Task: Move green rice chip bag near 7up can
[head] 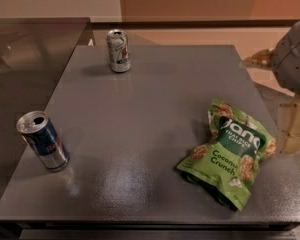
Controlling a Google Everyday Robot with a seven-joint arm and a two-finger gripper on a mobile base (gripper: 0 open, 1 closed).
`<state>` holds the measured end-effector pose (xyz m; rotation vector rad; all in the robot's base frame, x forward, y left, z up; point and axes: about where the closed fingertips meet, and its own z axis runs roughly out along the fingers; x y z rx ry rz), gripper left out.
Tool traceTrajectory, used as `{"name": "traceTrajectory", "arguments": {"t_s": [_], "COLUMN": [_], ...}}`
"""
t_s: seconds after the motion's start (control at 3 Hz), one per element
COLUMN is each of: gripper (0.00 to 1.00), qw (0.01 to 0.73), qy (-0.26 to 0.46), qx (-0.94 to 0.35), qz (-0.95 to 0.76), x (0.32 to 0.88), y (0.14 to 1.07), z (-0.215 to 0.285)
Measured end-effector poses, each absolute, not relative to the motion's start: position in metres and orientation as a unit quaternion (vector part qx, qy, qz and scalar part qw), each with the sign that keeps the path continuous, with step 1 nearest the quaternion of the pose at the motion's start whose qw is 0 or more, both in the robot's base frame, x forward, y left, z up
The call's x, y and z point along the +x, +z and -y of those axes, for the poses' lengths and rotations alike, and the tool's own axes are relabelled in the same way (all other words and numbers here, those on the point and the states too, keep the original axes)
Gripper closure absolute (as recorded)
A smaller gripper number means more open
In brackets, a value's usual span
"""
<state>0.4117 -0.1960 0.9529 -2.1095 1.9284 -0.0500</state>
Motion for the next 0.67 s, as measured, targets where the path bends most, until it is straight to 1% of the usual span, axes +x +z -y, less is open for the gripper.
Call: {"name": "traceTrajectory", "arguments": {"t_s": [0.67], "gripper": [0.00], "qw": [0.140], "qy": [-0.024], "qx": [-0.767], "qz": [-0.626], "x": [0.4109], "y": [0.9544], "z": [0.1902]}}
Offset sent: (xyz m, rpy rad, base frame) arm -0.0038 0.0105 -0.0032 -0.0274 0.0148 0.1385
